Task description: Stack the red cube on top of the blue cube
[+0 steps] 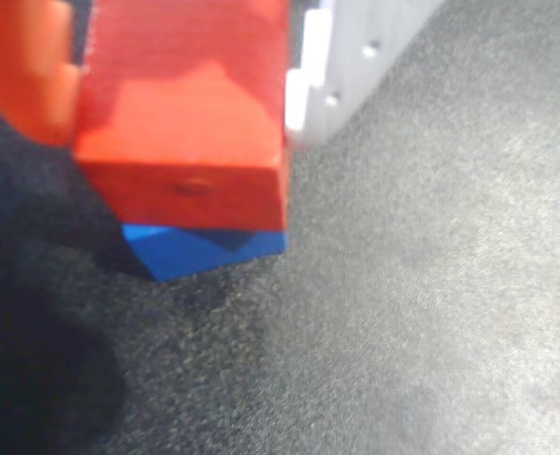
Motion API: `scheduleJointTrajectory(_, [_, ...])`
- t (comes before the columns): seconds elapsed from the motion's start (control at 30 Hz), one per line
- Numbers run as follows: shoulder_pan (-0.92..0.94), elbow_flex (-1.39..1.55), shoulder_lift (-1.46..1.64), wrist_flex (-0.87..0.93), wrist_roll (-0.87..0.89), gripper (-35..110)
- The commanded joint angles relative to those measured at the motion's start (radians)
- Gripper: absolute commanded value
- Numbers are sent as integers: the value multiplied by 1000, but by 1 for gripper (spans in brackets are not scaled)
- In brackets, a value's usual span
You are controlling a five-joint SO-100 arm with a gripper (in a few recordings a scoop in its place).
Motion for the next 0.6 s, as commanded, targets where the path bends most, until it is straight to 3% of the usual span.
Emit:
scheduleJointTrajectory(0.0, [9, -46, 9, -6, 6, 21])
scheduleJointTrajectory(0.57, [17, -107, 9, 11, -21, 26])
